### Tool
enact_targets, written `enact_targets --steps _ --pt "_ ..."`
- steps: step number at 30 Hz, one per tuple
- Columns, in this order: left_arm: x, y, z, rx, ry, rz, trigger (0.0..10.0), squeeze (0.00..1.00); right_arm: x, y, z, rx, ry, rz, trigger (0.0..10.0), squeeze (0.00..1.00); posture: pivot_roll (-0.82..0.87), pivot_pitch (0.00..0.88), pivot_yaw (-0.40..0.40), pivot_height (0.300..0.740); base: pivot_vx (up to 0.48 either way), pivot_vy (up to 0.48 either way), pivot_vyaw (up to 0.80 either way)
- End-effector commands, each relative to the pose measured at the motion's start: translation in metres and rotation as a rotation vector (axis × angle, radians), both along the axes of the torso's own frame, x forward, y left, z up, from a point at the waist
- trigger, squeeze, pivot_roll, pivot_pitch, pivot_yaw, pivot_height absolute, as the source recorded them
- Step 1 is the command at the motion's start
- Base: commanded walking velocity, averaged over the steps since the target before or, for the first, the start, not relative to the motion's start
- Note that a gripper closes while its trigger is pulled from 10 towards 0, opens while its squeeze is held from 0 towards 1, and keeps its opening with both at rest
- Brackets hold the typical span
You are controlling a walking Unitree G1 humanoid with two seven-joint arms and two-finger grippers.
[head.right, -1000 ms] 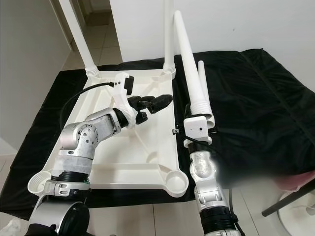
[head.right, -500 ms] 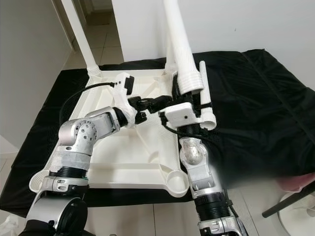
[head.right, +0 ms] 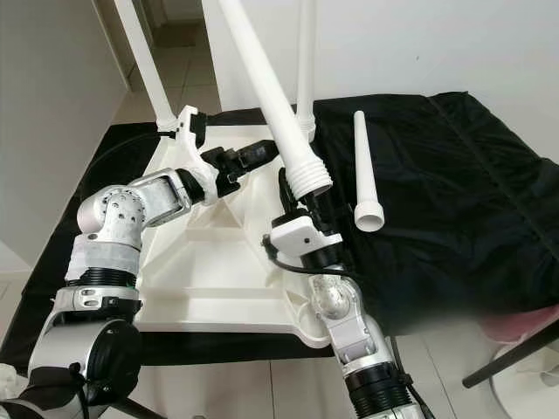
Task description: Building children table
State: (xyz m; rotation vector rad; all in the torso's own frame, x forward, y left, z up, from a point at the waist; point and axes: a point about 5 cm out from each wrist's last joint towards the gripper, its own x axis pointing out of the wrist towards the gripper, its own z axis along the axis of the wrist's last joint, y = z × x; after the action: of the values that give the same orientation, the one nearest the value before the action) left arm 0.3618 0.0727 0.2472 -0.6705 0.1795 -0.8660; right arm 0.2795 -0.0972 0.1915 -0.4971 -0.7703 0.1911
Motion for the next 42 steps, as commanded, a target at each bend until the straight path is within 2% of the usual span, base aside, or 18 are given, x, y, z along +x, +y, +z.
enact_targets --steps 1,9,14,22,26,38,42 --pt "0.005 0.008 0.004 -0.029 -0.006 0.015 10.0 0.0 -0.002 0.001 -0.008 -0.023 0.026 0.013 10.0 0.0 -0.11 0.0 0.065 0.74 0.0 0.0 0.0" --pt "0.009 0.014 0.006 -0.102 0.025 0.001 10.0 0.0 -0.003 0.003 -0.014 -0.046 0.048 0.028 10.0 0.0 -0.11 0.0 0.063 0.74 0.0 0.0 0.0" --pt "0.015 0.02 0.0 -0.118 0.045 0.031 10.0 0.0 -0.001 0.0 -0.017 -0.016 0.068 0.01 10.0 0.0 -0.11 0.0 0.064 0.74 0.0 0.0 0.0" --pt "0.015 0.021 -0.004 -0.122 0.062 0.022 10.0 0.0 0.001 -0.001 -0.021 -0.002 0.093 0.006 10.0 0.0 -0.11 0.0 0.068 0.74 0.0 0.0 0.0" --pt "0.022 0.031 -0.007 -0.153 0.097 0.076 10.0 0.0 0.003 -0.001 -0.024 0.03 0.123 -0.001 10.0 0.0 -0.11 0.0 0.073 0.74 0.0 0.0 0.0" --pt "0.024 0.036 -0.009 -0.177 0.107 0.098 10.0 0.0 0.004 0.002 -0.029 0.026 0.142 0.009 10.0 0.0 -0.11 0.0 0.075 0.74 0.0 0.0 0.0" --pt "0.022 0.03 -0.008 -0.176 0.107 0.064 10.0 0.0 0.004 0.007 -0.033 0.009 0.17 0.048 10.0 0.0 -0.11 0.0 0.071 0.74 0.0 0.0 0.0"
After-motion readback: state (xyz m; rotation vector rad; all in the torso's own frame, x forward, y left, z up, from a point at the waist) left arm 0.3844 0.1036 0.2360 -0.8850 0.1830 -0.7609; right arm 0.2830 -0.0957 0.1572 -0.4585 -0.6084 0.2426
